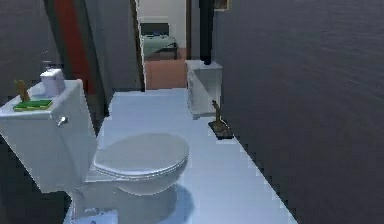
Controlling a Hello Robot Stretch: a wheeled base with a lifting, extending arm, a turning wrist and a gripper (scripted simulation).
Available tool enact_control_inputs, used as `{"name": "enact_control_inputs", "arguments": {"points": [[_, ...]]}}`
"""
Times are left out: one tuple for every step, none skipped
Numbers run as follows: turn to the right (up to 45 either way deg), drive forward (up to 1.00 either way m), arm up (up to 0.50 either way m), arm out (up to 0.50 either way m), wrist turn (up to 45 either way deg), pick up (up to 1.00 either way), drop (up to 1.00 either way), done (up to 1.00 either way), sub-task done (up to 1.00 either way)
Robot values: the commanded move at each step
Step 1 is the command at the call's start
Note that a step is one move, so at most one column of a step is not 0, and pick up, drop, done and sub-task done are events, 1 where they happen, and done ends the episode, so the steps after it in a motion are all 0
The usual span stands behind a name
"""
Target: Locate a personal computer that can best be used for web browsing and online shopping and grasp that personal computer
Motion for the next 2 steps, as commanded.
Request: {"name": "enact_control_inputs", "arguments": {"points": [[0.0, 0.25, 0.00, 0.00, 0.0, 0.00, 0.00, 0.00, 0.00], [30.0, 0.00, 0.00, 0.00, 0.0, 0.00, 0.00, 0.00, 0.00]]}}
